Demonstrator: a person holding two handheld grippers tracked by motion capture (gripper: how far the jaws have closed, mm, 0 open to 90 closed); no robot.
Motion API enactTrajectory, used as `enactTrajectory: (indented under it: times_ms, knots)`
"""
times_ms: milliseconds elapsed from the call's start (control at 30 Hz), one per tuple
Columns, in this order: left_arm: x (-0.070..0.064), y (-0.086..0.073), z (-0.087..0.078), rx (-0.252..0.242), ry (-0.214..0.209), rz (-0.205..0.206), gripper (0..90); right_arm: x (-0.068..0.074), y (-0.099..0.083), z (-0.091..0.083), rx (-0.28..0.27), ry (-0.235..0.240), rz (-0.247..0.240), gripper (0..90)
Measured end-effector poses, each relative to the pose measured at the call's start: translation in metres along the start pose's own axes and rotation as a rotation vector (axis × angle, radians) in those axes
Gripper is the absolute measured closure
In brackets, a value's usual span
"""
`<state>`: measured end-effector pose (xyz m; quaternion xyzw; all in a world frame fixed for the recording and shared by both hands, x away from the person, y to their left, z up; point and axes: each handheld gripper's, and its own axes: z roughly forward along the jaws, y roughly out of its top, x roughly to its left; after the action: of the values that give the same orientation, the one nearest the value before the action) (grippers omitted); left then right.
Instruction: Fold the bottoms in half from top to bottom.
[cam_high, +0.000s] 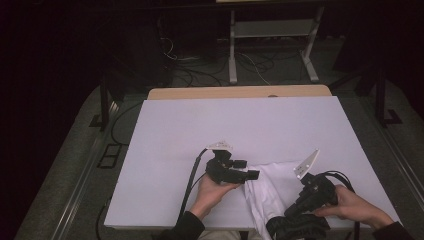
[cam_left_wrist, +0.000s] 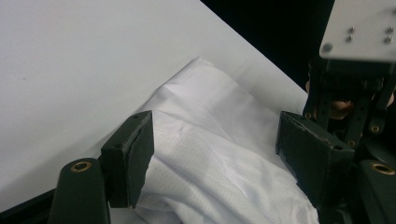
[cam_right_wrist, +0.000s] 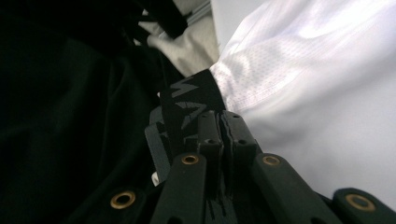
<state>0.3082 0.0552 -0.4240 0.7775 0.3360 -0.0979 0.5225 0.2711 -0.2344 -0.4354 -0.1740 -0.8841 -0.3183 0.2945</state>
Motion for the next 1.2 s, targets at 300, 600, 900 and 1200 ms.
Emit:
enactTrajectory:
  times_ms: [300,600,900,1200]
  knots:
    - [0.002,0.000,-0.001,-0.003,0.000,-0.006,26.5,0.000,-0.001,0.015,0.082,-0.046,-0.024,85.7]
    - [0.004,0.000,0.002,0.002,0.003,-0.017,25.8,-0.001,-0.002,0.021,0.116,-0.082,-0.014,87.4]
    - [0.005,0.000,0.002,0.007,0.007,-0.020,25.7,0.006,0.000,0.011,0.071,-0.101,-0.057,79.4]
    - [0.008,0.000,0.003,0.014,0.019,-0.020,25.3,0.016,0.007,-0.014,-0.029,-0.183,-0.095,63.3]
